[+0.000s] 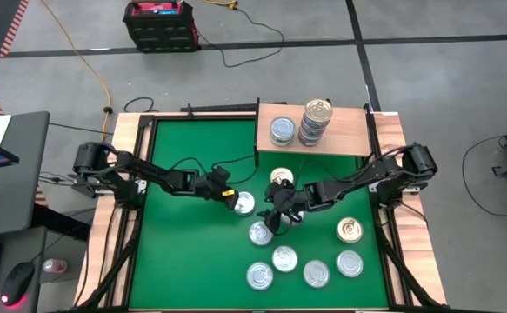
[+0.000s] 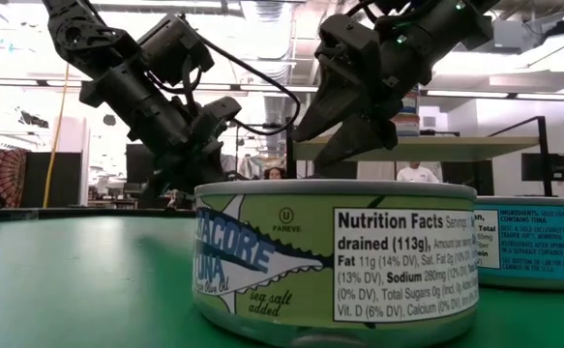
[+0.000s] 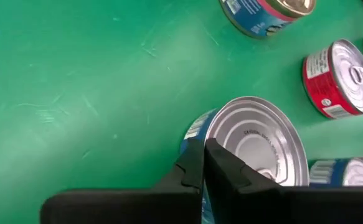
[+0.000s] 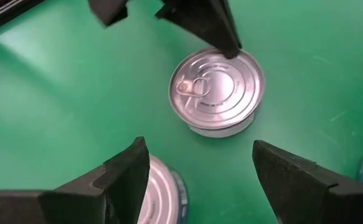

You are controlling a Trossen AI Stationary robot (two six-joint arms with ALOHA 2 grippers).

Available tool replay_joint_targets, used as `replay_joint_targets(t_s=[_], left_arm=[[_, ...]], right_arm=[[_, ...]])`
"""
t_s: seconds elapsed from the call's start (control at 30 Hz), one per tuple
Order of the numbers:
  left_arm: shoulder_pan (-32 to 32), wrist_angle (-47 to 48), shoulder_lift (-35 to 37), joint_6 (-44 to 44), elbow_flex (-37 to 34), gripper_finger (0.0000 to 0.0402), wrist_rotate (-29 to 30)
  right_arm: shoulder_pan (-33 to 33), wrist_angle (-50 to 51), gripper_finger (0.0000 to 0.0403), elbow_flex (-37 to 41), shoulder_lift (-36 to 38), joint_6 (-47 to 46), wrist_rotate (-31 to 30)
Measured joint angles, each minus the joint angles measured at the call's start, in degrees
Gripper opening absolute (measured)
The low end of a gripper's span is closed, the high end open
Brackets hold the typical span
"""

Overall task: Stack canned seafood by type on shelf
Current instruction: Put the blue tuna can on the shelf

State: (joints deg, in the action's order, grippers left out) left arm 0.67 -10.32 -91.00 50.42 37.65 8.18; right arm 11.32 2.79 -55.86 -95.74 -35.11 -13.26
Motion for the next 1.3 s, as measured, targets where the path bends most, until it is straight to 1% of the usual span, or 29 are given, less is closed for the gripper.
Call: replay_joint_targets(t_s=[0.1, 0.13, 0.3, 0.47, 0.67, 0.73, 0.87, 0.93, 1.03, 1.1, 1.17, 1.3], left_arm=[[1.85, 0.65, 0.04, 0.02, 0.07, 0.0001, -3.76], [2.47, 1.35, 0.04, 0.27, 0.11, 0.0001, -4.17], [4.69, 3.44, 0.04, 1.28, 0.07, 0.0001, -5.03], [6.9, 6.0, -0.03, 2.42, -0.06, 0.0, -4.52], [8.78, 7.43, 0.41, 1.47, -0.22, 0.0001, -6.67], [8.78, 8.34, 1.53, 0.28, -0.22, 0.0001, -6.51], [8.76, 14.47, 5.55, -1.94, -0.31, 0.0001, -4.13], [8.76, 17.69, 8.36, -4.74, -0.31, 0.0001, -3.04], [8.3, 20.09, 12.96, -9.59, -0.31, 0.0, -3.27], [8.17, 21.76, 16.02, -10.1, -0.29, 0.0008, -3.38], [8.34, 23.4, 18.1, -11.24, -0.26, 0.0028, -2.7], [9.02, 24.87, 20.15, -12.65, -0.24, 0.0091, -1.35]], right_arm=[[0.43, -0.01, 0.0306, 0.0, 0.0, -0.25, 0.96], [0.43, -0.01, 0.0306, 0.0, 0.0, -0.5, 1.36], [0.91, 0.01, 0.0306, 0.0, 0.0, -2.14, 2.65], [1.13, -0.01, 0.0306, 0.0, 0.0, -2.9, 2.98], [1.08, 0.04, 0.0306, 0.0, 0.0, -3.65, 2.93], [1.08, 0.04, 0.0306, 0.0, 0.0, -4.05, 2.93], [1.08, 0.06, 0.0306, 0.0, 0.0, -4.07, 2.93], [1.08, 0.08, 0.0306, 0.0, 0.0, -4.07, 2.91], [1.04, 0.09, 0.0306, 0.0, 0.0, -4.04, 2.91], [0.93, 0.1, 0.0306, 0.0, 0.0, -3.87, 2.91], [0.91, 0.08, 0.0306, 0.0, 0.0, -3.87, 2.91], [0.91, 0.07, 0.0306, 0.0, 0.0, -3.64, 2.92]])
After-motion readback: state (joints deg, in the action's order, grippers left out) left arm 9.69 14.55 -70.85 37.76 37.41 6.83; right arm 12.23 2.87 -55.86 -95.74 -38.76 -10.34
